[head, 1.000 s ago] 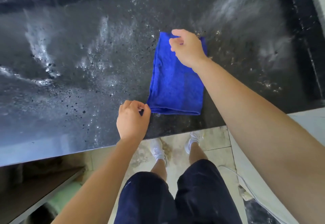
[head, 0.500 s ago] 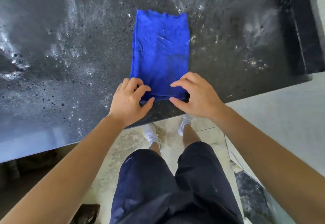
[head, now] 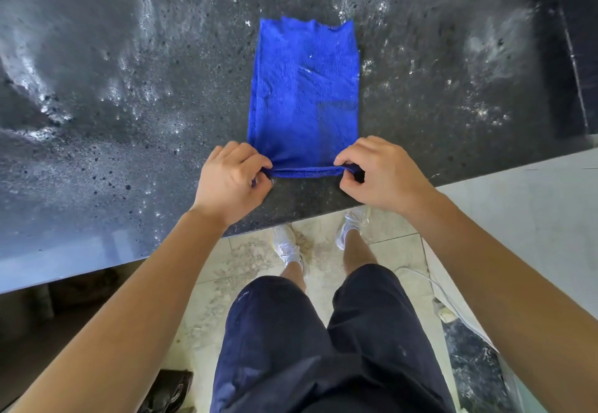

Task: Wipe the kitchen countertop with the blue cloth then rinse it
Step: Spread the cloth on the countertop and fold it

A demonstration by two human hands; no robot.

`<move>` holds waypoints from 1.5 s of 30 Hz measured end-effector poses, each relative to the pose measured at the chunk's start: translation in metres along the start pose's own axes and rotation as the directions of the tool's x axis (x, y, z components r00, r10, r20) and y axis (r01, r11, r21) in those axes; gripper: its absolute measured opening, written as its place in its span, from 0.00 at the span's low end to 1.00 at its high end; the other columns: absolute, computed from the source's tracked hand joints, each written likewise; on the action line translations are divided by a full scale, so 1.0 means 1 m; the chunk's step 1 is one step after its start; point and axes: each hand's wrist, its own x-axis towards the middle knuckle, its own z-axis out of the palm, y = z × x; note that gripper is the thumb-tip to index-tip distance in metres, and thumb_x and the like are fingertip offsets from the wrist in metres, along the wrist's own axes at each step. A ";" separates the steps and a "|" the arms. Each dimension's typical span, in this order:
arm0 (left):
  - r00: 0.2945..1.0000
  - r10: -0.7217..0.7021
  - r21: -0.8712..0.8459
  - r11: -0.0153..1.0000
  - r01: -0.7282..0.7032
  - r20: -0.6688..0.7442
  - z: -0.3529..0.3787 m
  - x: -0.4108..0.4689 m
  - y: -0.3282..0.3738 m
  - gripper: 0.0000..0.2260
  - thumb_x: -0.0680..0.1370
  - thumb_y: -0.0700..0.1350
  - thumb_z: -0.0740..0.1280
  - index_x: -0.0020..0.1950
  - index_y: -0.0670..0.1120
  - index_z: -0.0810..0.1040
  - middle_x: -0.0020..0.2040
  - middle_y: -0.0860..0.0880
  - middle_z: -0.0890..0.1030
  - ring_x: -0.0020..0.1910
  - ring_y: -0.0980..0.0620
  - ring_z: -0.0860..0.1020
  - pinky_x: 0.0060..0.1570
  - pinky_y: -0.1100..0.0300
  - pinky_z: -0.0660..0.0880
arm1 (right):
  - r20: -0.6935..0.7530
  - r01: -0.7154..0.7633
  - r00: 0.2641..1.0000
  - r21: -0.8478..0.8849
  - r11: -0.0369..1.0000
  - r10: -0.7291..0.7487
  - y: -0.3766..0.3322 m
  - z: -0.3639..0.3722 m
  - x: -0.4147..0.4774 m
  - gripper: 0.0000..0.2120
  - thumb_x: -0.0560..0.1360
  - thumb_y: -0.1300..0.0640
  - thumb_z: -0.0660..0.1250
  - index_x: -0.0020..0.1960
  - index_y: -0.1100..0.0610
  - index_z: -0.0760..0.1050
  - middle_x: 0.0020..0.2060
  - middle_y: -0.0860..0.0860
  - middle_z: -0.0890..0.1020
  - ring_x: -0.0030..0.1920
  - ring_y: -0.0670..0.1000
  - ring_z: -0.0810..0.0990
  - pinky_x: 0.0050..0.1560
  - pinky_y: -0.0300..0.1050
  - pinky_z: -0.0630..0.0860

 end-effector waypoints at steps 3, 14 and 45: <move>0.997 -0.074 -0.119 0.990 0.076 0.029 -0.022 0.009 0.013 0.06 0.67 0.39 0.68 0.41 0.45 0.82 0.36 0.51 0.78 0.35 0.49 0.74 0.38 0.54 0.74 | -0.050 -0.126 0.990 0.156 0.980 0.135 -0.010 -0.027 0.000 0.11 0.69 0.62 0.71 0.49 0.54 0.82 0.41 0.44 0.81 0.40 0.42 0.77 0.45 0.35 0.76; 0.901 -0.434 -0.202 0.883 0.423 -0.015 -0.066 0.154 -0.007 0.13 0.76 0.45 0.67 0.60 0.48 0.78 0.56 0.49 0.78 0.54 0.48 0.77 0.53 0.54 0.75 | -0.154 -0.319 0.910 0.334 0.887 0.385 0.015 -0.091 0.138 0.21 0.75 0.57 0.68 0.68 0.52 0.74 0.57 0.47 0.81 0.52 0.43 0.79 0.59 0.42 0.77; 0.922 -0.318 0.067 0.948 0.311 0.220 -0.018 0.056 0.020 0.21 0.80 0.53 0.58 0.68 0.45 0.77 0.66 0.42 0.75 0.59 0.37 0.76 0.53 0.42 0.75 | -0.058 -0.563 0.780 0.370 0.739 0.623 -0.029 -0.065 0.086 0.07 0.72 0.59 0.67 0.49 0.56 0.81 0.43 0.50 0.83 0.45 0.51 0.80 0.52 0.46 0.76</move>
